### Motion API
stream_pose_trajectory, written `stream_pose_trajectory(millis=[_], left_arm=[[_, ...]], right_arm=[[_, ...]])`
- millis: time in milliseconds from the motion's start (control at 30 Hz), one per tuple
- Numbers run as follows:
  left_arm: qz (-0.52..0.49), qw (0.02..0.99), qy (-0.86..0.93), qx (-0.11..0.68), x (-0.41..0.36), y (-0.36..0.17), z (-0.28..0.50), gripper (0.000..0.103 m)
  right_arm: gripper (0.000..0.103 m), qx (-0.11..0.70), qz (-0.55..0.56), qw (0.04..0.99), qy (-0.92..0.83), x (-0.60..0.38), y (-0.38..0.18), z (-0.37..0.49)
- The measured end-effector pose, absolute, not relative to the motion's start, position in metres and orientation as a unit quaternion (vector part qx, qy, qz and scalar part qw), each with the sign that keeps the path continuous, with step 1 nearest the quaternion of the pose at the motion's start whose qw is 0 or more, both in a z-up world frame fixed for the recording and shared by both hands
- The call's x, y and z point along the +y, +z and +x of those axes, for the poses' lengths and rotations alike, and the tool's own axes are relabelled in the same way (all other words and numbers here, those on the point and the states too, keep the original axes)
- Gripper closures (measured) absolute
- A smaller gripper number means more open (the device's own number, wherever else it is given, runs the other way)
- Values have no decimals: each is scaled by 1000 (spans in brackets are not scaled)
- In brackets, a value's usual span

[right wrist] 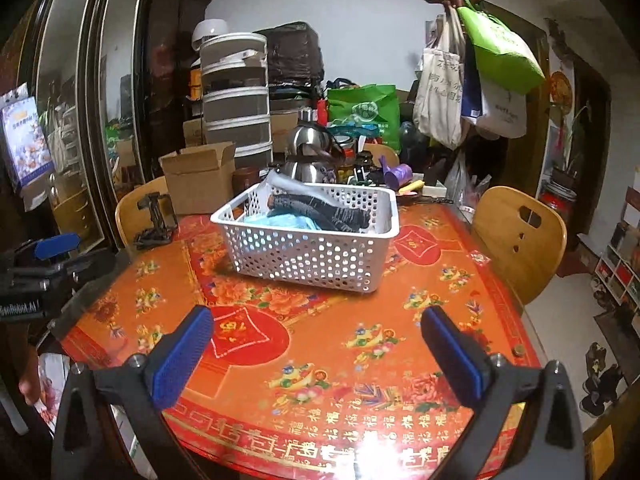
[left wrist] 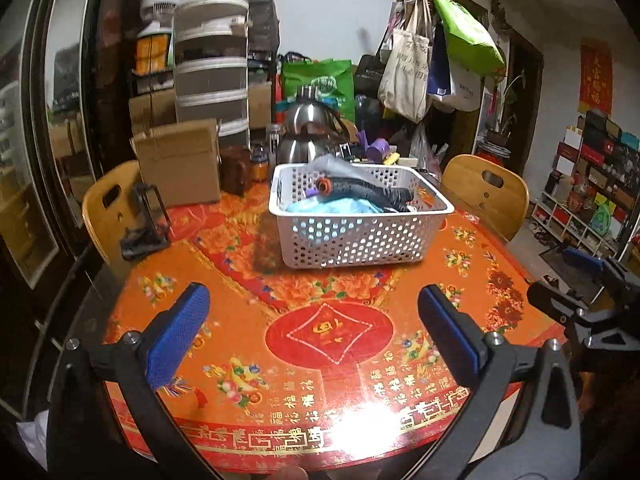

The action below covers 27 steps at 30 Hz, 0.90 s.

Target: Organize soft objects

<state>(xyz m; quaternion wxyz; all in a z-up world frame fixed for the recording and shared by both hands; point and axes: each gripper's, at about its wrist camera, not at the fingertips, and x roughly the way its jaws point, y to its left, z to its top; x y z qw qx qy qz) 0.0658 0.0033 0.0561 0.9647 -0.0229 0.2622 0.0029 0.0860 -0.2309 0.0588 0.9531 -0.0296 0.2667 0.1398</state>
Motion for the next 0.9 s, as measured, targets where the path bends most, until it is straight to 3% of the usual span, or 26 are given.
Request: stream_pose_trajectory(millis=[900], left_arm=[[-17, 965, 6, 261, -8, 68, 74, 0]], right_arm=[[0, 270, -17, 955, 125, -233, 70, 86]])
